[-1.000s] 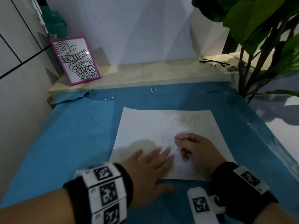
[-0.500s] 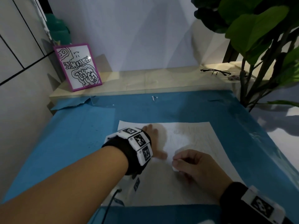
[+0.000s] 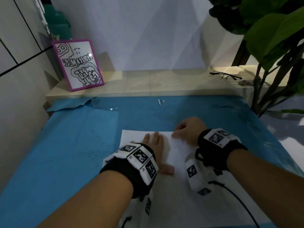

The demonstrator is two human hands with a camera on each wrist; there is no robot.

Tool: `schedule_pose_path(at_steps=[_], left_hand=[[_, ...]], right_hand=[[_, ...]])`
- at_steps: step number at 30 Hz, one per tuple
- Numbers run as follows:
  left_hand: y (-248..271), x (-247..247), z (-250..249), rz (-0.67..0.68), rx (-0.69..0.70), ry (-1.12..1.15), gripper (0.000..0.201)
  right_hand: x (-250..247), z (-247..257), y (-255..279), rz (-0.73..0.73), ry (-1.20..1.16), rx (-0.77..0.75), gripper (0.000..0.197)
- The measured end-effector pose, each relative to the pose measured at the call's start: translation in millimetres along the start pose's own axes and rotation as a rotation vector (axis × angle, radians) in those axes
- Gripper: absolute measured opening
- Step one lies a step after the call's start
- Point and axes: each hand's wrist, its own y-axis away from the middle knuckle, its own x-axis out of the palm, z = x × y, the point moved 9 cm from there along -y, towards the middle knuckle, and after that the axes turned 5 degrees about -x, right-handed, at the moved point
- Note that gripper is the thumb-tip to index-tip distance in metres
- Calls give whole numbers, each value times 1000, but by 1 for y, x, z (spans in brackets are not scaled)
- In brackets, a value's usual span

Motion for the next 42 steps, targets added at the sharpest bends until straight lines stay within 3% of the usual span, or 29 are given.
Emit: schedule_pose_path(at_steps=[2,7,10,14,18,22,25,29,32,36,39,42], left_hand=[[-1,2,1,-8,11,-1,114],[-2,3,0,-47,22,-15,112],[-1,3,-1,-32,19,-9,112],[-3,2,-1,-44,27,8,112],[-2,4,-2,-32,28,-3,112],[-6,4,0,-40,29,7,113],[-7,6,-1,-42,37,13,115],[-9,5,0,-46,36,7,115],[-11,7,0,-36,36,4,116],[-12,7,1,-55,37,6,115],[-13,8,-1,-49,43,10,116],[-14,7,0,-68,40,2,115]], right_hand=[[-14,2,-7,-59,94,5,10],[10,17,-2,121,98,-61,16],[-6,16,-7,19,172,-62,16],[13,23,0,131,147,-98,11],[-5,18,-6,5,231,-80,12],[9,17,2,132,162,-77,12],[-4,14,0,26,199,-78,17],[5,13,5,99,139,-81,17],[-6,7,6,-3,139,-71,14],[3,7,10,64,121,-81,17],[-11,1,9,-21,140,-61,15],[4,10,14,62,148,-112,15]])
